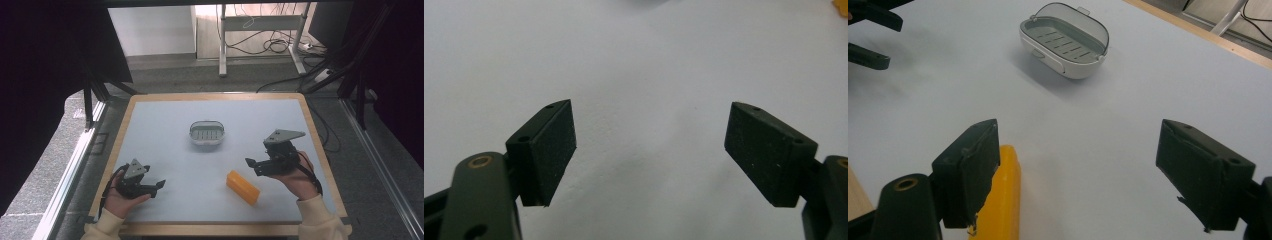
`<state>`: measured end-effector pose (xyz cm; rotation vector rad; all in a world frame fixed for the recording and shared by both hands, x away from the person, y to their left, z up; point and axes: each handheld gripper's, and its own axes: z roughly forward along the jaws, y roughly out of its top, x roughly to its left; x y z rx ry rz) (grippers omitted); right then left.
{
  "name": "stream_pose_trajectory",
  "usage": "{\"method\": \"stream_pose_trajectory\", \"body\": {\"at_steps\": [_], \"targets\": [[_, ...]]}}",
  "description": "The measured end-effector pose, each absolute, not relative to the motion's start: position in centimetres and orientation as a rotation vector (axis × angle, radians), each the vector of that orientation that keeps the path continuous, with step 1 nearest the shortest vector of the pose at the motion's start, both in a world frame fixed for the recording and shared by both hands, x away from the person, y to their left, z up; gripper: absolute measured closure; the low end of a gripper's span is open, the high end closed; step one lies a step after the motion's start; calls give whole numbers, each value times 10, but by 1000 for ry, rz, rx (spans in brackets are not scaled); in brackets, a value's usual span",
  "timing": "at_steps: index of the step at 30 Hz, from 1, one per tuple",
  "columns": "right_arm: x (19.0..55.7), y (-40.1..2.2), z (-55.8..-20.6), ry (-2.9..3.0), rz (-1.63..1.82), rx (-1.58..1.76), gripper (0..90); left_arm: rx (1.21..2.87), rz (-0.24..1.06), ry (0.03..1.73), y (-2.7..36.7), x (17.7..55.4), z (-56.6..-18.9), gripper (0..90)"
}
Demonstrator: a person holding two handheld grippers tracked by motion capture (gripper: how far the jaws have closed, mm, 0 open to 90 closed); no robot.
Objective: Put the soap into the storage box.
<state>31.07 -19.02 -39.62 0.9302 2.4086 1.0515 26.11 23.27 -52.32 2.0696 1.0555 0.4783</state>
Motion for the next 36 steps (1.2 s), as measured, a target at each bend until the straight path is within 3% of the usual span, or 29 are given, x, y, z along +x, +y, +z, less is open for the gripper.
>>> {"method": "stream_pose_trajectory", "body": {"at_steps": [21,36], "targets": [[303,-148,-423,2598,828,865,209,2068,479,1049,233,260,-522,203],[306,-138,-448,2738,695,881,301,2086,472,1038,233,260,-523,203]]}}
